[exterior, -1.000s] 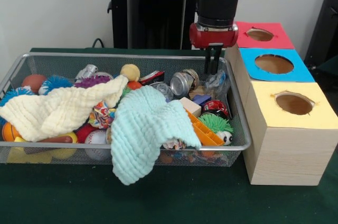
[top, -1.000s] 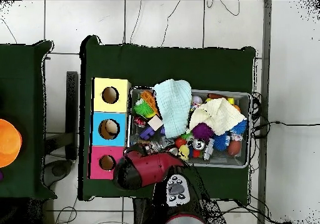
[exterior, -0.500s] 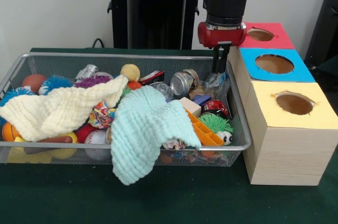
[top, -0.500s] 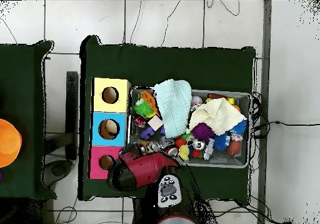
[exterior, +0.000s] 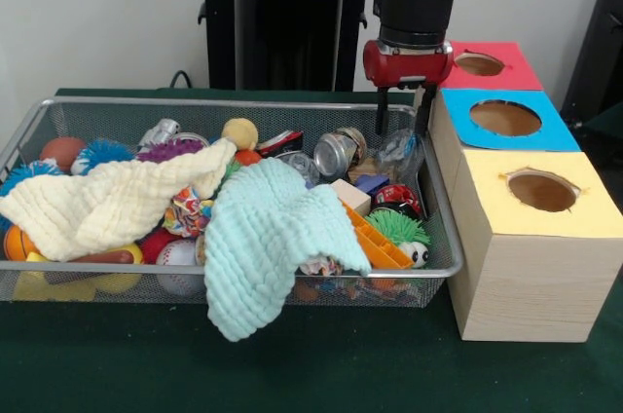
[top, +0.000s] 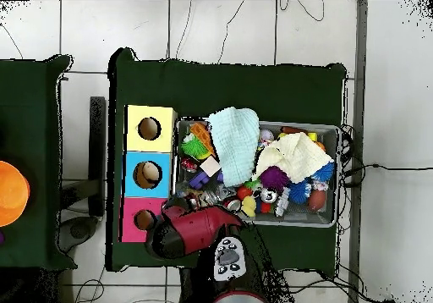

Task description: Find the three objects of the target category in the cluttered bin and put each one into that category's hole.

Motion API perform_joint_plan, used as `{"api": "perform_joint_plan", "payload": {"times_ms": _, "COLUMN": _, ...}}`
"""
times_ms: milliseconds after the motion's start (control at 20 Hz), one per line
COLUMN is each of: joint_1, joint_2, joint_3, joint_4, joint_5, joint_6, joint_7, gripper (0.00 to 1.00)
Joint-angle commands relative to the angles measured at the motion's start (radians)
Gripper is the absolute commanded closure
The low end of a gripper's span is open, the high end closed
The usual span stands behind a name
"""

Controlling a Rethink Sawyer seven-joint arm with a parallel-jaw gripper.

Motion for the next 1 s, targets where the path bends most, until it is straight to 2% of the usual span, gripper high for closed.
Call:
{"api": "perform_joint_plan", "payload": {"times_ms": 50, "joint_1": -0.010, "joint_2": 0.039, "joint_3": 0.027, "joint_4": 0.010, "joint_5": -0.002, "joint_6": -0.057, "joint_7": 0.145, "gripper": 0.00}}
{"api": "perform_joint_plan", "payload": {"times_ms": 450, "joint_1": -0.015, "joint_2": 0.045, "joint_3": 0.021, "joint_4": -0.003, "joint_5": -0.014, "joint_6": -0.064, "joint_7": 0.134, "gripper": 0.00}}
{"api": "perform_joint_plan", "payload": {"times_ms": 650, "joint_1": 0.002, "joint_2": 0.051, "joint_3": -0.017, "joint_4": -0.040, "joint_5": -0.031, "joint_6": -0.065, "joint_7": 0.115, "gripper": 0.00}}
{"api": "perform_joint_plan", "payload": {"times_ms": 900, "joint_1": 0.036, "joint_2": 0.115, "joint_3": -0.103, "joint_4": -0.089, "joint_5": -0.031, "joint_6": -0.217, "joint_7": 0.136, "gripper": 0.00}}
{"api": "perform_joint_plan", "payload": {"times_ms": 1000, "joint_1": 0.031, "joint_2": 0.129, "joint_3": -0.109, "joint_4": -0.093, "joint_5": -0.028, "joint_6": -0.247, "joint_7": 0.132, "gripper": 0.00}}
